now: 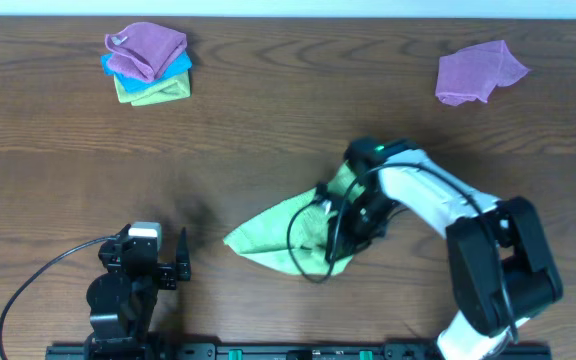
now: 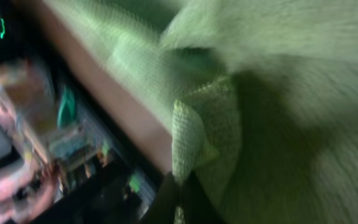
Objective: Fold the cloth
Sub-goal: 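Pinch a green cloth corner and pull it right to spread it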
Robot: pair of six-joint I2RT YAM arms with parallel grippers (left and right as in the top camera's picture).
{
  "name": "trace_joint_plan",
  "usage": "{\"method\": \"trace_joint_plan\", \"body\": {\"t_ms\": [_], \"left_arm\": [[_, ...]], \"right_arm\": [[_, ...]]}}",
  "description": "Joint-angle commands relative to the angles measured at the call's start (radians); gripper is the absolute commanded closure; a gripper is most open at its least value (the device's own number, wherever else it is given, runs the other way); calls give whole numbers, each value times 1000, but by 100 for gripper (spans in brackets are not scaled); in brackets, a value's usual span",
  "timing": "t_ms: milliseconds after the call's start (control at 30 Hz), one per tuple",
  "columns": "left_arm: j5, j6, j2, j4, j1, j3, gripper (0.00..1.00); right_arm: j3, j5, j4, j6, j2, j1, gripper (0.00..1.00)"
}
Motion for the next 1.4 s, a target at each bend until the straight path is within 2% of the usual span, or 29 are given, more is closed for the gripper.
{"method": "trace_joint_plan", "body": {"t_ms": [0, 33, 67, 100, 133, 267, 467, 567, 800, 1367], "left_arm": [[6, -6, -6, -5, -4, -17, 5], [6, -6, -6, -5, -4, -17, 4], [6, -6, -6, -5, -4, -17, 5], [6, -6, -6, -5, -4, -17, 4], [6, -6, -6, -5, -4, -17, 5], [6, -6, -6, -5, -4, -17, 5], [7, -6, -6, -5, -4, -17, 5], [6, -14, -6, -5, -4, -17, 5], [7, -40, -6, -5, -4, -17, 5], [7, -47, -6, -5, -4, -17, 5]], "right_arm": [[-2, -58, -29, -162, -25, 88, 79], [-2, -47, -19, -159, -25, 104, 68], [-3, -26, 8, -128, -25, 114, 42], [-2, -8, 37, -90, -25, 115, 36], [-2, 7, 71, -55, -25, 112, 35], [-2, 148, 260, 173, -26, 64, 34], [3, 290, 378, 289, -61, -12, 34], [3, 385, 383, 288, -90, -68, 31], [3, 440, 409, 262, -99, -158, 29], [0, 433, 455, 219, -90, -207, 36]]}}
